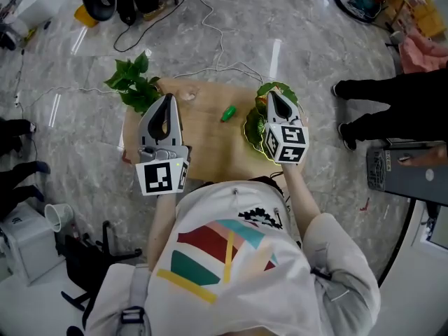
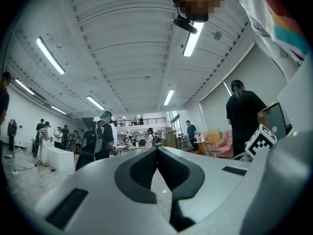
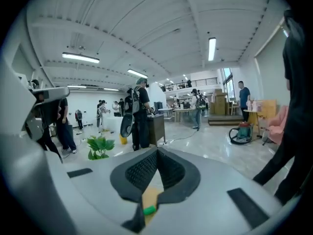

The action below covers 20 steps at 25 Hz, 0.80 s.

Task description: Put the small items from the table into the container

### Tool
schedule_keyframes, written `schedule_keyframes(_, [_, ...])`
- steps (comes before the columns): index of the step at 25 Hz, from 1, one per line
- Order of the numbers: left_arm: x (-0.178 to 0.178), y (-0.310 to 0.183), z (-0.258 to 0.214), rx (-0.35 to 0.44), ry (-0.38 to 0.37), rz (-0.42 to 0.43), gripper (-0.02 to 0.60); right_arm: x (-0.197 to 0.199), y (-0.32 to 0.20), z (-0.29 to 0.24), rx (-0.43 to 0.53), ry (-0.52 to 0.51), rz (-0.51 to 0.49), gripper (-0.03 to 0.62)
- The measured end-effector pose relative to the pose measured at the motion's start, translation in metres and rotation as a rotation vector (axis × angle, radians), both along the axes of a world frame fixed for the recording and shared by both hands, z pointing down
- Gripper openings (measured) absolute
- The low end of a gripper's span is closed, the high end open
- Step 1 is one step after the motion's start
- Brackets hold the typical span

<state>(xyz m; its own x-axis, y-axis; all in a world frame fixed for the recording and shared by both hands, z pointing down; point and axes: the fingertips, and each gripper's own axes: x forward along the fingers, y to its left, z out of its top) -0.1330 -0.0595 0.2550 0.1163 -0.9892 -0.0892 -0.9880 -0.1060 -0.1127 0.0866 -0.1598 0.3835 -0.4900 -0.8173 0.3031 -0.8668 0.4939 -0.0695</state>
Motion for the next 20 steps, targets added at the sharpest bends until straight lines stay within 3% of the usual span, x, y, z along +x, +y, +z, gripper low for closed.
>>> schedule_keyframes(8, [-0.002,0.002,0.000,0.002,-0.009,0.003,0.008,-0.035,0.031,-0.068,0.119,-0.105,-0.138,0.011])
schedule_keyframes(12, [-0.001,0.002,0.001,-0.004,-0.011,0.004,0.008,-0.046,0.040,-0.072,0.155,-0.063,-0.166,0.011])
schedule_keyframes(20, [-0.001,0.000,-0.002,0.007,-0.081,-0.032,0.008,-0.066,0.048,-0.070,0.144,-0.079,-0.202,0.011])
